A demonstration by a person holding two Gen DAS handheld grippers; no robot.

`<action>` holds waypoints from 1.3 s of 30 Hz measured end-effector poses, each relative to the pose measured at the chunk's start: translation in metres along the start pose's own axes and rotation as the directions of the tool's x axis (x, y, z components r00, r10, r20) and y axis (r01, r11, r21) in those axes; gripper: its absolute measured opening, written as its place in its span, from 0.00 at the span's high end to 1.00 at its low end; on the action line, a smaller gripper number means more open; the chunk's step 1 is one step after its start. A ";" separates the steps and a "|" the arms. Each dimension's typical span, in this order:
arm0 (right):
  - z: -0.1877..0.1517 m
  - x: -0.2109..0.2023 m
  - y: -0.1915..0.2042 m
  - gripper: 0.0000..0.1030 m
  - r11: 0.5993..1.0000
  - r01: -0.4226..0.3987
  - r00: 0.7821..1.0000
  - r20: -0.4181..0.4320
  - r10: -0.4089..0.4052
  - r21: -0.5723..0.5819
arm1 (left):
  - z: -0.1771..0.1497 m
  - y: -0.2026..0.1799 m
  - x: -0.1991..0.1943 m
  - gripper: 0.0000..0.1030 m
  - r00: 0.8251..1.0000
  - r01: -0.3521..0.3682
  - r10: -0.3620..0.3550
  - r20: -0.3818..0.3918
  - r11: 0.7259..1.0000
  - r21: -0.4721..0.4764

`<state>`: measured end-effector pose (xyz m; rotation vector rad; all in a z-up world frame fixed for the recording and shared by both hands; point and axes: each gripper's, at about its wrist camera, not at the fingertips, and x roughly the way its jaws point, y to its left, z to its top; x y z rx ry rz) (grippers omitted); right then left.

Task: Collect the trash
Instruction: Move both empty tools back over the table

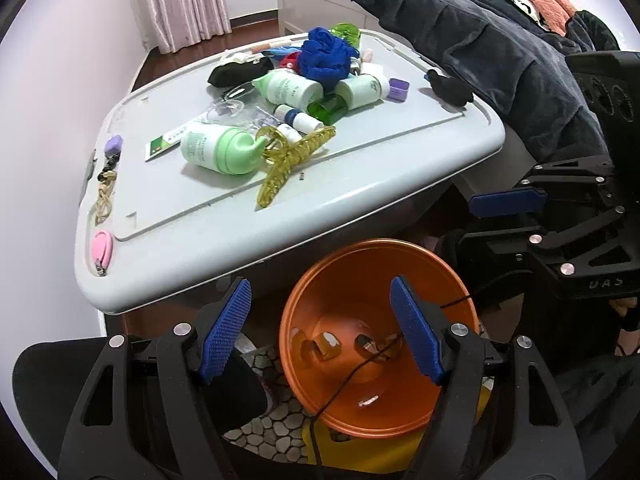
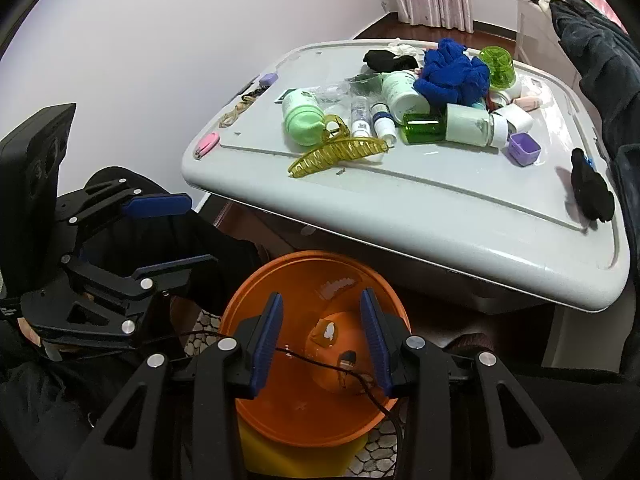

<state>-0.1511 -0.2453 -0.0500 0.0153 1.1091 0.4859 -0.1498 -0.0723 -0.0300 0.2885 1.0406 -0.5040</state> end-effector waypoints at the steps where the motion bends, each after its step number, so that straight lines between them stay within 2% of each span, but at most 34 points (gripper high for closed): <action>1: 0.002 -0.001 0.000 0.61 1.000 0.000 1.000 0.001 0.000 -0.002 | 0.001 0.001 0.000 0.31 1.000 -0.003 0.003 -0.001 1.000 -0.003; 8: 0.026 -0.012 -0.011 0.61 1.000 -0.001 1.000 0.003 0.001 0.004 | 0.013 0.010 0.002 0.31 0.999 0.015 -0.018 -0.038 0.998 -0.061; 13: 0.046 -0.030 -0.029 0.61 1.000 -0.020 1.000 0.017 0.020 0.018 | 0.019 0.030 -0.027 0.31 0.998 -0.034 0.029 -0.064 0.996 -0.080; 17: 0.062 -0.046 -0.035 0.59 1.000 0.014 0.999 0.043 -0.014 -0.018 | 0.024 0.062 -0.085 0.31 0.997 -0.063 0.058 -0.043 0.987 -0.148; 22: 0.068 -0.046 -0.038 0.48 0.998 0.046 0.997 0.060 -0.043 -0.052 | 0.025 0.114 -0.186 0.31 0.998 -0.034 0.047 0.033 0.947 -0.319; 25: 0.058 -0.028 -0.037 0.48 0.999 0.000 0.999 0.033 0.001 -0.034 | 0.023 0.133 -0.233 0.31 0.991 -0.091 0.120 0.055 0.924 -0.371; 28: 0.038 -0.011 -0.031 0.48 0.996 -0.085 0.996 0.004 0.085 0.017 | 0.015 0.154 -0.269 0.31 0.980 -0.156 0.194 0.049 0.895 -0.419; 29: 0.030 -0.007 -0.028 0.48 0.992 -0.120 0.992 -0.018 0.121 0.047 | 0.011 0.161 -0.280 0.31 0.973 -0.187 0.228 0.043 0.880 -0.436; 32: 0.008 -0.010 -0.013 0.48 0.956 -0.263 0.963 -0.030 0.269 0.131 | -0.010 0.189 -0.315 0.31 0.940 -0.288 0.340 0.016 0.820 -0.495; 33: 0.001 -0.013 -0.007 0.48 0.942 -0.299 0.951 -0.035 0.308 0.151 | -0.021 0.201 -0.329 0.31 0.920 -0.334 0.391 -0.003 0.782 -0.526; 35: -0.010 -0.020 0.002 0.48 0.914 -0.359 0.928 -0.034 0.372 0.190 | -0.039 0.220 -0.347 0.31 0.895 -0.384 0.446 -0.032 0.730 -0.565; 37: -0.023 -0.028 0.008 0.48 0.896 -0.384 0.916 -0.033 0.400 0.222 | -0.064 0.239 -0.365 0.31 0.834 -0.483 0.543 -0.095 0.637 -0.600; 38: -0.027 -0.033 0.011 0.48 0.901 -0.376 0.921 -0.023 0.390 0.216 | -0.070 0.243 -0.367 0.31 0.819 -0.506 0.564 -0.109 0.618 -0.602; 39: -0.030 -0.039 0.012 0.48 0.912 -0.359 0.930 -0.005 0.367 0.199 | -0.079 0.245 -0.368 0.31 0.791 -0.545 0.597 -0.135 0.586 -0.600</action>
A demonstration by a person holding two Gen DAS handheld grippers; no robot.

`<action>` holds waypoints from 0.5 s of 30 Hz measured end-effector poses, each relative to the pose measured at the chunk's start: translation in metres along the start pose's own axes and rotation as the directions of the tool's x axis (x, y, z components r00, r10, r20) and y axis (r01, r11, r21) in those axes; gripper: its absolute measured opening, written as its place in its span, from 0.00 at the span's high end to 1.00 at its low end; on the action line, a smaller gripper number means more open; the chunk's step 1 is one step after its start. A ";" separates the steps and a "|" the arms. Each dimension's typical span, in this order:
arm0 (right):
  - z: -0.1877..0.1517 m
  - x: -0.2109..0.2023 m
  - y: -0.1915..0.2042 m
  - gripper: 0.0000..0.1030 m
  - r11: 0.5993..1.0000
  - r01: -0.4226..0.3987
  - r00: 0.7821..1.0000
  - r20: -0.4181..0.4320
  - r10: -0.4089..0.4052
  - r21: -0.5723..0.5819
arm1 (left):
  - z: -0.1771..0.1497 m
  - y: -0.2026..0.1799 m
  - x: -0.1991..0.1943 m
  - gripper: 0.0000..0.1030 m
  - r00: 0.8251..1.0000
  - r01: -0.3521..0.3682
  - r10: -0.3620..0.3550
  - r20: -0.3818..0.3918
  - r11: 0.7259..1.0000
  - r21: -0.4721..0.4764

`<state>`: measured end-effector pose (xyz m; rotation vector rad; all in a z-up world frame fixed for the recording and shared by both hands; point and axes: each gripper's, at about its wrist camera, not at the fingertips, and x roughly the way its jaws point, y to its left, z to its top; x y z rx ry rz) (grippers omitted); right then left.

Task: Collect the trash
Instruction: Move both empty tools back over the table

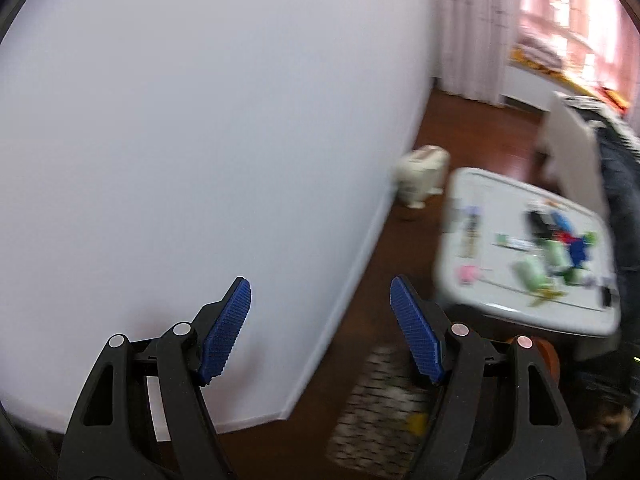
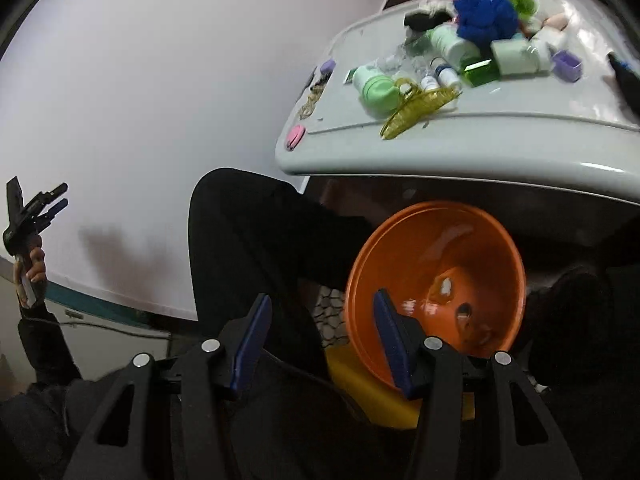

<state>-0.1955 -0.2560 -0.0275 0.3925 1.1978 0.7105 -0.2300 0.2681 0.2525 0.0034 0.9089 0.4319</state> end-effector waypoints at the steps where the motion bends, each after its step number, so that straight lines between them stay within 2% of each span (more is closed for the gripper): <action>1: -0.005 -0.010 0.005 0.48 0.998 0.043 0.998 0.053 -0.041 -0.041 | -0.008 0.003 0.004 0.31 0.999 -0.040 0.040 0.004 0.999 0.007; 3: -0.008 -0.024 0.007 0.47 0.993 0.085 0.989 0.126 -0.074 -0.084 | -0.020 -0.003 0.014 0.27 0.998 -0.057 0.057 0.005 0.998 0.035; 5: -0.007 -0.032 0.007 0.38 0.982 0.153 0.973 0.191 -0.130 -0.113 | -0.034 -0.015 0.032 0.26 1.000 -0.031 0.030 0.005 0.998 0.058; 7: -0.004 -0.027 0.000 0.37 0.971 0.204 0.962 0.208 -0.176 -0.125 | -0.043 -0.026 0.050 0.26 1.000 0.012 -0.012 -0.001 0.997 0.071; 8: -0.002 -0.024 -0.005 0.37 0.972 0.203 0.964 0.196 -0.178 -0.119 | -0.048 -0.032 0.060 0.26 0.999 0.041 -0.040 -0.006 0.996 0.073; 10: -0.001 -0.003 -0.022 0.38 0.989 0.134 0.984 0.127 -0.126 -0.059 | -0.057 -0.046 0.076 0.26 0.997 0.074 -0.073 -0.017 0.994 0.085; 12: -0.007 0.006 -0.037 0.39 0.998 0.050 0.995 0.086 -0.053 0.039 | -0.071 -0.065 0.092 0.26 0.997 0.072 -0.070 -0.020 0.990 0.119; 14: -0.021 0.007 -0.042 0.40 0.995 0.017 0.997 0.073 -0.025 0.101 | -0.081 -0.084 0.104 0.26 0.997 0.077 -0.075 -0.018 0.987 0.143; 15: -0.031 0.003 -0.039 0.43 0.995 0.024 0.997 0.076 -0.032 0.096 | -0.084 -0.099 0.115 0.26 0.994 0.112 -0.110 -0.022 0.983 0.147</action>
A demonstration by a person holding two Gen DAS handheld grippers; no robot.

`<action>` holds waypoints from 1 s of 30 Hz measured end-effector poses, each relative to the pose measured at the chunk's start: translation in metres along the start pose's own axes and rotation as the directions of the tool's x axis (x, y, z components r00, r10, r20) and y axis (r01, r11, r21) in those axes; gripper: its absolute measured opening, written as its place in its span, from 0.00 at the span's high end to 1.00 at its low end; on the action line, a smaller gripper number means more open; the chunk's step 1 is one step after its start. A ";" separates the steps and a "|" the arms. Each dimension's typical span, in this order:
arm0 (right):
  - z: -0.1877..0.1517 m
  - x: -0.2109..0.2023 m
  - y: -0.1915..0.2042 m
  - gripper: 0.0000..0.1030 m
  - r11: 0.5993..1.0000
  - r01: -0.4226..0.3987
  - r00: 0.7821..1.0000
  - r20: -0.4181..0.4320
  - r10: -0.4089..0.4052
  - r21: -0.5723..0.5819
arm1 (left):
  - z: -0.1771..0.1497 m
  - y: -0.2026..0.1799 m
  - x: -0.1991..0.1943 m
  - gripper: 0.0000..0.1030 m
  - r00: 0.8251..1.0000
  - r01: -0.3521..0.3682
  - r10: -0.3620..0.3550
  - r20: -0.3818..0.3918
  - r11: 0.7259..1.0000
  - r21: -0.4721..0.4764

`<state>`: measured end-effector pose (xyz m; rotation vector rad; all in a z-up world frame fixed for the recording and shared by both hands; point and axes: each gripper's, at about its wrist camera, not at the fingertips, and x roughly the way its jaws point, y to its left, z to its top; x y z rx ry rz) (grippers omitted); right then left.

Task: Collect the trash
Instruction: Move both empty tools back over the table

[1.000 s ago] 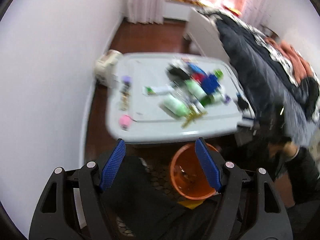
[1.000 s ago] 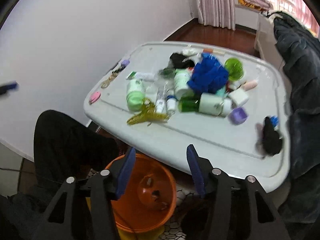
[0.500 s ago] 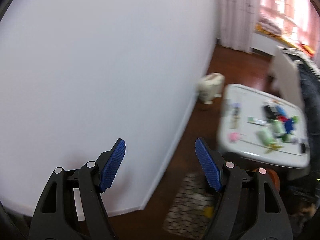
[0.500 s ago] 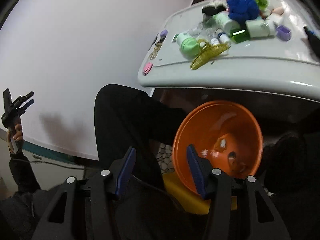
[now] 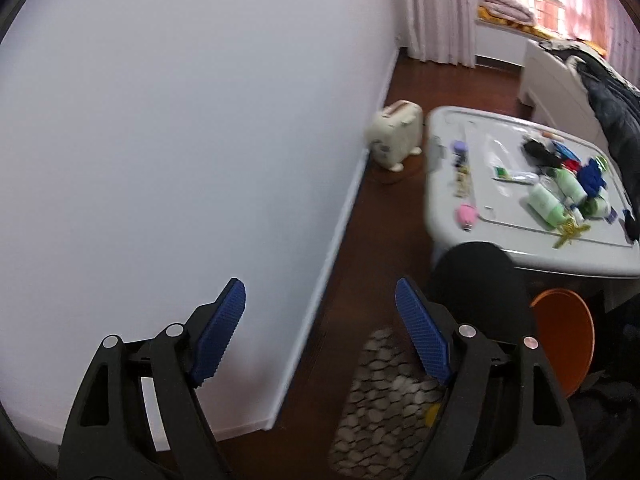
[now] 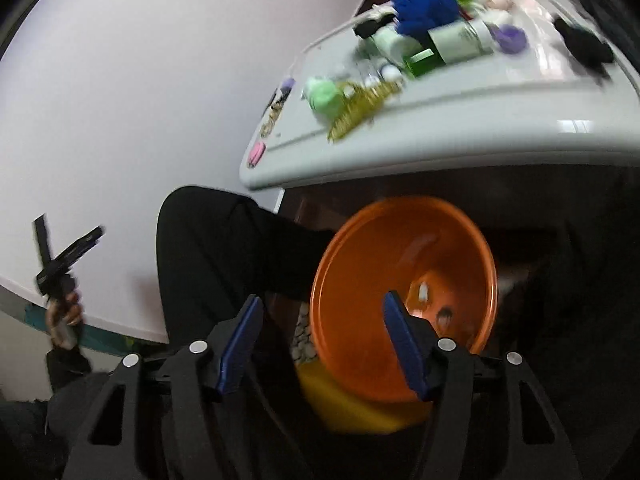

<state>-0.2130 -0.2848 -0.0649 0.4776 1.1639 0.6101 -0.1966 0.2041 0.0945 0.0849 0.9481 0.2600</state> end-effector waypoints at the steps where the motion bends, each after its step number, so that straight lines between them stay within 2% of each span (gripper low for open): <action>1: -0.008 -0.006 0.003 0.43 1.000 0.010 1.000 0.005 -0.010 -0.019 | 0.002 -0.012 0.010 0.26 0.999 0.035 -0.035 -0.004 0.999 -0.002; 3: -0.027 -0.023 0.011 0.50 0.995 0.050 0.998 0.040 -0.046 -0.090 | 0.008 -0.042 0.036 0.26 0.993 0.118 -0.118 -0.017 0.993 -0.021; 4: -0.039 -0.037 0.021 0.49 0.982 0.113 0.990 0.097 -0.099 -0.154 | 0.011 -0.055 0.046 0.26 0.987 0.159 -0.160 -0.026 0.987 -0.033; 6: -0.055 -0.057 0.040 0.41 0.947 0.191 0.970 0.196 -0.142 -0.257 | 0.021 -0.084 0.064 0.26 0.971 0.237 -0.239 -0.029 0.970 -0.054; 7: -0.060 -0.065 0.046 0.38 0.932 0.216 0.961 0.233 -0.150 -0.290 | 0.024 -0.098 0.068 0.26 0.967 0.253 -0.254 -0.017 0.966 -0.050; 9: -0.064 -0.080 0.058 0.37 0.895 0.294 0.931 0.312 -0.189 -0.335 | 0.035 -0.128 0.076 0.26 0.961 0.278 -0.278 0.005 0.960 -0.022; 10: -0.061 -0.086 0.062 0.37 0.876 0.337 0.914 0.344 -0.215 -0.346 | 0.039 -0.139 0.078 0.26 0.957 0.289 -0.288 0.010 0.957 -0.017; 12: -0.048 -0.094 0.063 0.37 0.873 0.354 0.901 0.372 -0.222 -0.336 | 0.050 -0.165 0.085 0.26 0.945 0.328 -0.328 0.008 0.945 -0.017; 14: -0.021 -0.103 0.058 0.34 0.899 0.319 0.900 0.394 -0.188 -0.301 | 0.056 -0.184 0.093 0.26 0.937 0.348 -0.349 -0.004 0.937 -0.026; 15: -0.006 -0.104 0.055 0.30 0.911 0.302 0.899 0.401 -0.174 -0.282 | 0.056 -0.195 0.097 0.26 0.928 0.372 -0.372 -0.008 0.928 -0.037; 17: 0.031 -0.105 0.048 0.30 0.925 0.299 0.891 0.417 -0.181 -0.236 | 0.049 -0.214 0.106 0.26 0.909 0.416 -0.417 -0.012 0.908 -0.050; 18: 0.051 -0.101 0.045 0.30 0.926 0.301 0.894 0.406 -0.192 -0.226 | 0.043 -0.223 0.111 0.26 0.903 0.429 -0.430 -0.016 0.902 -0.046; 19: 0.077 -0.091 0.042 0.32 0.916 0.336 0.892 0.386 -0.235 -0.219 | 0.036 -0.228 0.114 0.26 0.905 0.424 -0.425 -0.020 0.905 -0.037; 21: 0.106 -0.070 0.040 0.37 0.880 0.409 0.875 0.379 -0.302 -0.242 | 0.024 -0.243 0.125 0.26 0.918 0.394 -0.394 -0.040 0.919 -0.011; 22: 0.118 -0.058 0.038 0.47 0.863 0.424 0.879 0.354 -0.319 -0.276 | 0.021 -0.249 0.130 0.26 0.924 0.379 -0.378 -0.057 0.925 0.007; 24: 0.146 -0.016 0.037 0.50 0.825 0.436 0.892 0.296 -0.342 -0.360 | 0.019 -0.257 0.139 0.26 0.934 0.349 -0.345 -0.098 0.937 0.032; 25: 0.155 0.004 0.036 0.50 0.812 0.423 0.904 0.255 -0.344 -0.403 | 0.021 -0.259 0.141 0.26 0.933 0.352 -0.347 -0.099 0.935 0.042; 28: 0.164 0.051 0.031 0.50 0.793 0.389 0.921 0.173 -0.349 -0.468 | 0.027 -0.265 0.143 0.26 0.944 0.329 -0.325 -0.062 0.941 0.082; 30: 0.168 0.078 0.030 0.50 0.755 0.395 0.916 0.163 -0.366 -0.524 | 0.029 -0.267 0.145 0.26 0.947 0.320 -0.318 -0.039 0.942 0.104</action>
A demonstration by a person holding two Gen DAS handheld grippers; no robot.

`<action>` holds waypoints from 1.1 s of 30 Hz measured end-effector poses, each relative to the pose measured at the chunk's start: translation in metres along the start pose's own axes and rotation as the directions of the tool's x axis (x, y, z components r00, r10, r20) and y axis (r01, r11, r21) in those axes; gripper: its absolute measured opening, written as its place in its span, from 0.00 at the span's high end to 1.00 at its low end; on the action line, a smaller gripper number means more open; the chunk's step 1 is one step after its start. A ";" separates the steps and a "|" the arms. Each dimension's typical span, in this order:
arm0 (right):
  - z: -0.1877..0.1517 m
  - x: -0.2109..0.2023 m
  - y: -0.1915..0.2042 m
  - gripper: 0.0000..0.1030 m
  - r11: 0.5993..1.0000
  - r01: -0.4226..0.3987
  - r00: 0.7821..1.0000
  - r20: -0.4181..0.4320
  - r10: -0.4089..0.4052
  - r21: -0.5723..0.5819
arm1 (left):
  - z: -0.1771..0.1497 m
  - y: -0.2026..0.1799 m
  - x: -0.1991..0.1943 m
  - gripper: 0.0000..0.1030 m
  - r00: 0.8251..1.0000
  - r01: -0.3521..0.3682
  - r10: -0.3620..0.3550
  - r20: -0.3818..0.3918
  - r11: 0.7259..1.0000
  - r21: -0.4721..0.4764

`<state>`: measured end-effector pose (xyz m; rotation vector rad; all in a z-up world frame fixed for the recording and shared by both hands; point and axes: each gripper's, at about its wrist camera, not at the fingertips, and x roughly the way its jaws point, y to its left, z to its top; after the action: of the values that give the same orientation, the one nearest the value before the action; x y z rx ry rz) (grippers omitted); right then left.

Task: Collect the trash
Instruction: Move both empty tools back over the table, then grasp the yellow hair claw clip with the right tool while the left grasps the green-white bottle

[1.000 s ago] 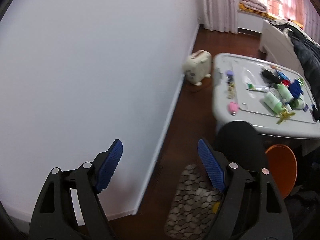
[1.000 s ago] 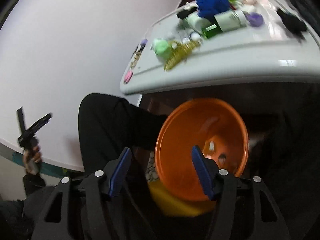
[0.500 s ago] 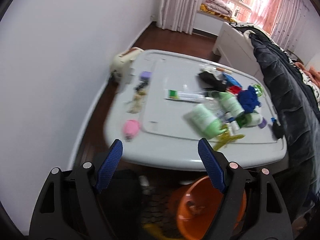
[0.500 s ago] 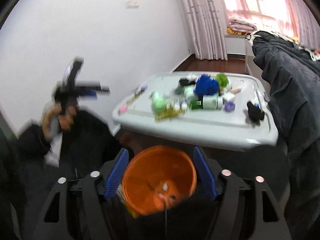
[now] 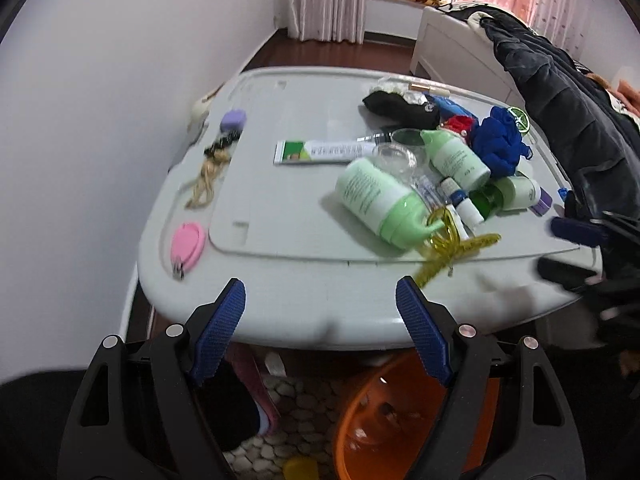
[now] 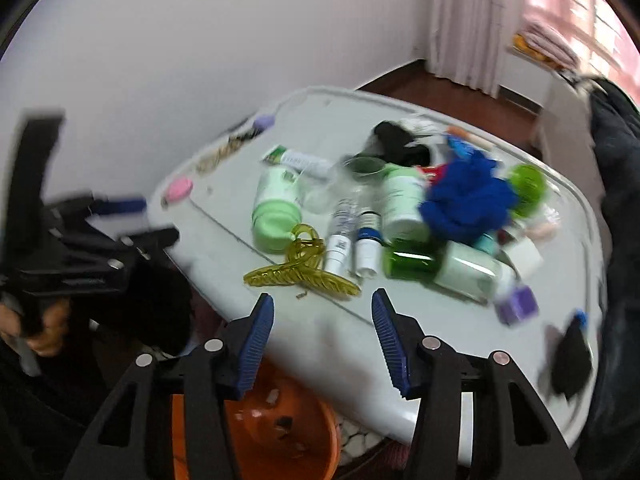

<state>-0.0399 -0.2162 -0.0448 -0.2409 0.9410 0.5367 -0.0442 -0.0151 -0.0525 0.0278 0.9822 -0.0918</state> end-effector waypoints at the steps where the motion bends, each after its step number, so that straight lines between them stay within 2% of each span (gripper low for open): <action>1: 0.002 0.009 0.005 0.50 0.999 0.013 1.000 0.001 -0.013 -0.044 | 0.000 0.000 0.002 0.26 1.000 -0.003 0.003 0.003 1.000 0.008; 6: 0.008 0.034 0.021 0.50 0.982 -0.022 1.000 -0.016 0.020 -0.187 | -0.001 0.012 0.015 0.26 0.999 0.015 -0.016 -0.045 1.000 -0.024; 9: 0.012 0.053 0.031 0.50 0.953 -0.016 0.999 -0.047 0.001 -0.304 | -0.002 0.018 0.019 0.26 0.998 0.002 -0.005 -0.057 0.999 -0.050; 12: 0.015 0.072 0.042 0.50 0.914 -0.052 0.995 -0.101 0.013 -0.401 | 0.000 0.023 0.019 0.26 0.998 -0.005 0.001 -0.059 0.997 -0.076; 14: 0.015 0.091 0.047 0.51 0.875 -0.033 0.991 -0.129 -0.034 -0.483 | 0.000 0.025 0.017 0.26 0.999 -0.008 0.004 -0.048 0.997 -0.081; 15: 0.018 0.094 0.045 0.53 0.877 -0.055 0.992 -0.123 -0.005 -0.478 | -0.001 0.025 0.015 0.26 0.999 -0.018 0.015 -0.036 0.997 -0.078; 16: 0.026 0.101 0.037 0.58 0.902 -0.111 0.986 -0.156 0.049 -0.416 | -0.002 0.024 0.015 0.26 0.999 -0.028 0.026 -0.031 0.997 -0.072; 18: 0.033 0.106 0.029 0.74 0.923 -0.153 0.980 -0.177 0.095 -0.354 | -0.003 0.022 0.016 0.26 0.999 -0.042 0.040 -0.035 0.997 -0.057; 19: 0.032 0.104 0.034 0.75 0.916 -0.153 0.980 -0.178 0.091 -0.372 | -0.003 0.021 0.017 0.26 0.998 -0.044 0.042 -0.037 0.998 -0.052; 21: 0.030 0.101 0.035 0.75 0.929 -0.128 0.983 -0.171 0.072 -0.347 | -0.002 0.020 0.019 0.26 0.999 -0.033 0.031 -0.043 0.998 -0.044; 24: 0.027 0.080 0.014 0.75 0.974 -0.123 0.985 -0.140 0.097 -0.191 | 0.006 0.019 0.021 0.26 0.999 0.001 -0.003 -0.038 0.998 -0.056; 27: 0.016 0.037 -0.013 0.75 0.993 -0.107 0.993 -0.050 0.105 -0.043 | 0.020 0.012 0.027 0.26 0.999 0.039 -0.041 -0.027 0.997 -0.065; 30: 0.000 0.000 -0.024 0.75 0.999 -0.046 0.999 0.007 0.046 0.018 | 0.035 0.007 0.045 0.26 0.999 -0.032 0.030 -0.032 0.996 -0.077; 32: -0.012 -0.017 -0.031 0.75 0.998 -0.018 1.000 0.020 0.017 0.066 | 0.043 0.009 0.071 0.26 0.994 -0.071 0.064 -0.087 0.993 -0.089; 33: -0.018 -0.024 -0.033 0.75 0.995 -0.016 1.000 0.027 0.014 0.095 | 0.044 0.012 0.093 0.25 0.985 -0.099 0.085 -0.151 0.991 -0.094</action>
<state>-0.0458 -0.2598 -0.0360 -0.1411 0.9410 0.5064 0.0451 -0.0121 -0.1058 -0.0134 1.1305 0.0460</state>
